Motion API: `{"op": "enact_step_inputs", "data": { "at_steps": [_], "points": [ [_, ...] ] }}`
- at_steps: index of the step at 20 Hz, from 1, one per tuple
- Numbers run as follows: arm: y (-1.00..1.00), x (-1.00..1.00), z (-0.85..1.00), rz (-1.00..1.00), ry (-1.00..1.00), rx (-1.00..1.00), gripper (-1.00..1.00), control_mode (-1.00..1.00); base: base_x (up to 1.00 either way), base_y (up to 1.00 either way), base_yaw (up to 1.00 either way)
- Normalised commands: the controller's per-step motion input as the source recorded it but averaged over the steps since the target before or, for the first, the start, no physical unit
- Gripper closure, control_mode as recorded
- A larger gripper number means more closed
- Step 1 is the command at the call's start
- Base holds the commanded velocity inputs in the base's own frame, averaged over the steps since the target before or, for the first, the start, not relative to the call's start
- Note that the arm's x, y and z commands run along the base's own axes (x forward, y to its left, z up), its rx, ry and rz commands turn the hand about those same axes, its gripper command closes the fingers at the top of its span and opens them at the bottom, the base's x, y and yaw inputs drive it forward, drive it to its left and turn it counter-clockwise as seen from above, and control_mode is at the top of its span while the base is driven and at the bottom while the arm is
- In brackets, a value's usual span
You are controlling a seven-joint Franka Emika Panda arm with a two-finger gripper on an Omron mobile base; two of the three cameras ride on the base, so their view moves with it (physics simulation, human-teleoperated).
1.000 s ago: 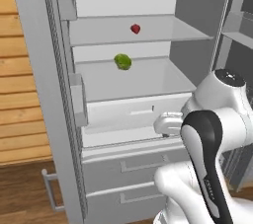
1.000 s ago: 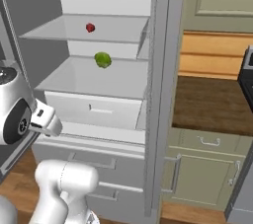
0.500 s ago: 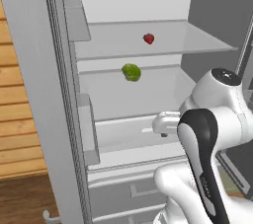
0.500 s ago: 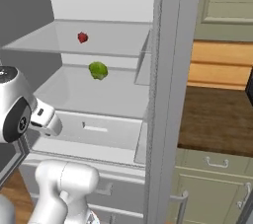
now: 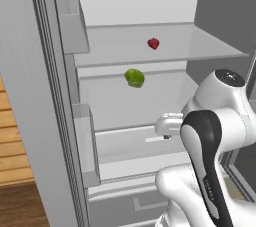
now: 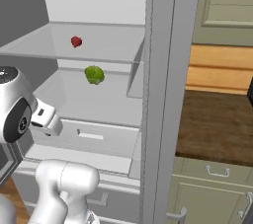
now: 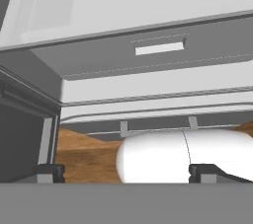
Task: Take the strawberry from the fridge and place it on top of the pancake, located on the dining counter.
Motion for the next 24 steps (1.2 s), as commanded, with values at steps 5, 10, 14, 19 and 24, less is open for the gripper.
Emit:
{"op": "enact_step_inputs", "data": {
  "at_steps": [5, 10, 14, 19, 24],
  "points": [
    [0.0, 0.07, 0.39, 0.0, -0.11, 0.0, -1.0, -1.0, 0.29, 0.0, 0.01],
    [0.0, 0.11, 1.0, 0.0, -0.28, 0.0, -1.0, -1.0, 0.0, 0.0, 0.0],
    [0.0, 0.14, 0.84, -0.02, -0.26, -0.03, -1.0, -1.0, 0.0, 0.0, 0.0],
    [0.0, 0.05, 0.73, -0.02, -0.25, -0.03, -1.0, -1.0, 0.0, 0.0, 0.0],
    [0.0, 0.1, 0.6, -0.02, -0.09, 0.0, -1.0, -1.0, 0.0, 0.0, 0.0]
  ]
}}
